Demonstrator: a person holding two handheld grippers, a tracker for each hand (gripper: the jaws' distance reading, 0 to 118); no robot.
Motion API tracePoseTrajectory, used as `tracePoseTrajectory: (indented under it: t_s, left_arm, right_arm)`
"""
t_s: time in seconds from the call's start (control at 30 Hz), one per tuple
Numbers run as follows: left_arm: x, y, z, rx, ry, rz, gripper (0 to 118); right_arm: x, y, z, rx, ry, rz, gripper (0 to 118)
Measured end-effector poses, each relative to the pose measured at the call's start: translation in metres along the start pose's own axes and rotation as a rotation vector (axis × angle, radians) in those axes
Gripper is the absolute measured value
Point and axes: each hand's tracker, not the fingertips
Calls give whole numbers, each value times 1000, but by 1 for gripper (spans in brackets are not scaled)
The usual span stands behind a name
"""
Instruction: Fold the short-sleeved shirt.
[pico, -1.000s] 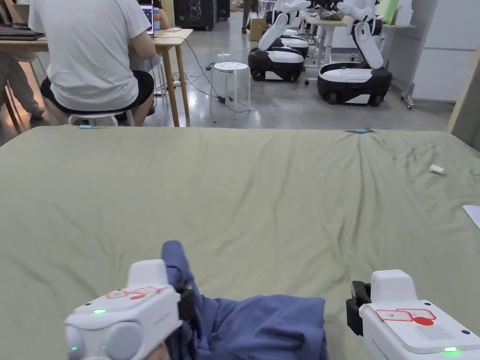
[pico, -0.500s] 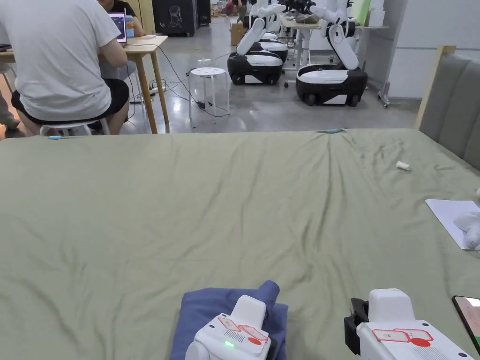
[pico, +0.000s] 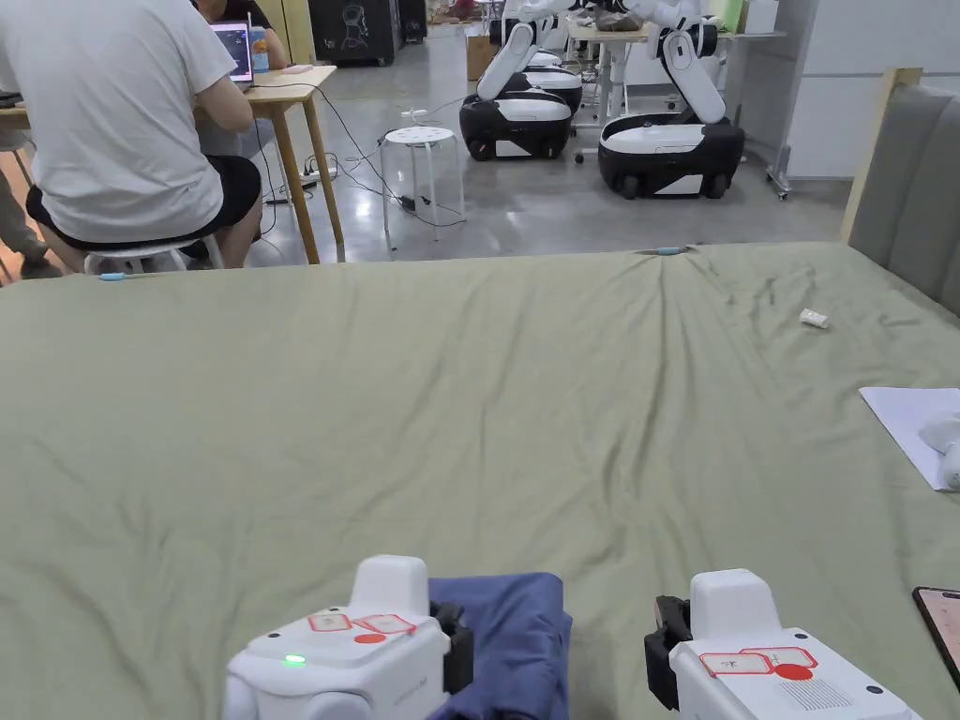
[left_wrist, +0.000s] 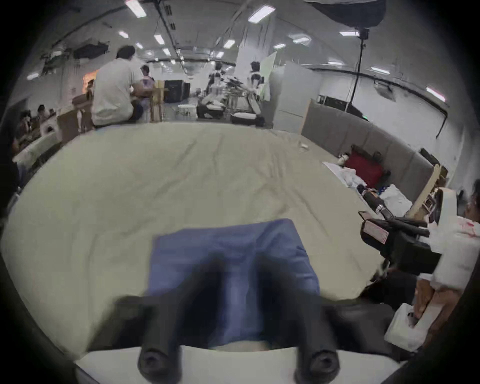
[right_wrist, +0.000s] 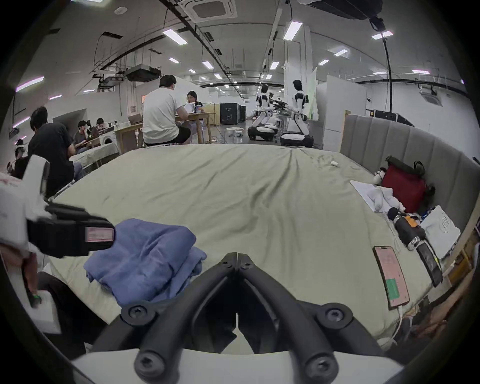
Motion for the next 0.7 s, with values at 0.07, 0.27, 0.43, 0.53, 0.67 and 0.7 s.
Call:
tracePoseTrajectory:
  t_s: [0.07, 0.27, 0.43, 0.53, 0.67, 0.7]
  left_arm:
    - [9, -15, -21, -89, -124, 33, 0]
    - [26, -51, -52, -136, -170, 47, 0]
    - [-10, -28, -2, -44, -119, 50, 0]
    - [-52, -19, 27, 12, -84, 165, 0]
    - [-105, -28, 43, 49, -13, 306, 106]
    - [-117, -33, 43, 52, -14, 355, 115]
  right_arm:
    - [-2, -2, 0, -9, 0, 3, 0]
    - [1, -3, 1, -24, -5, 9, 0]
    - [-16, 2, -14, -67, 154, -35, 0]
    - [-44, 5, -34, -95, 228, -13, 0]
    - [-58, -9, -69, -184, 389, -164, 0]
    - [-58, -15, -74, -188, 359, -158, 0]
